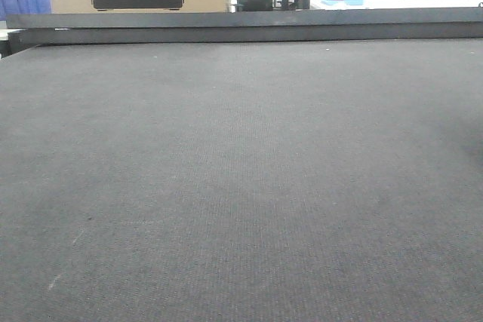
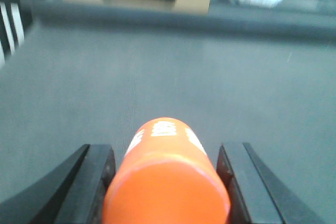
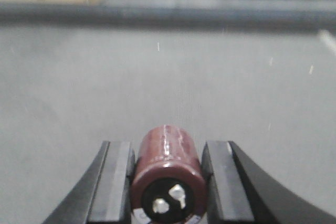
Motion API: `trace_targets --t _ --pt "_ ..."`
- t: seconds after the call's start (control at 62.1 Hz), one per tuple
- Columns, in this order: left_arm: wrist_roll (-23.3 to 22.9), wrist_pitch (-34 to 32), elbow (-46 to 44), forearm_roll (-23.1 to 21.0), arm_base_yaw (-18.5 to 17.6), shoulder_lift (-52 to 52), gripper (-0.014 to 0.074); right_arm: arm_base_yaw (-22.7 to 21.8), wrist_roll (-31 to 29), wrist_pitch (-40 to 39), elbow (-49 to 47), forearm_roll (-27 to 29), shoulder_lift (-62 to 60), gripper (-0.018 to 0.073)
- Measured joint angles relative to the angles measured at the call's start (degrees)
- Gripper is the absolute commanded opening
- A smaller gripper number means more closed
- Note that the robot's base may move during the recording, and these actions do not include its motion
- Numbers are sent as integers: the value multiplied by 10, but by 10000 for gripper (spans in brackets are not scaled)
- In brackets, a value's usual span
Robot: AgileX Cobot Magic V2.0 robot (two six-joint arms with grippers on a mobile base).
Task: Place cylindrical capacitor in blue bin on shelf
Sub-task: 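Drive the base to the shelf of blue bins holding both cylinders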
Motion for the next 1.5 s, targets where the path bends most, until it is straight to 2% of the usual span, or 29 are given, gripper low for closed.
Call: trace_targets --t 0.193,0.419,1.497 --pt "0 0 0 0 0 -82 -111 0 0 0 0 0 -61 -165" --pt "0 0 0 0 0 -129 -111 0 0 -2 0 0 -112 -165" --pt "0 0 0 0 0 -135 -111 0 0 -2 0 0 -119 -165"
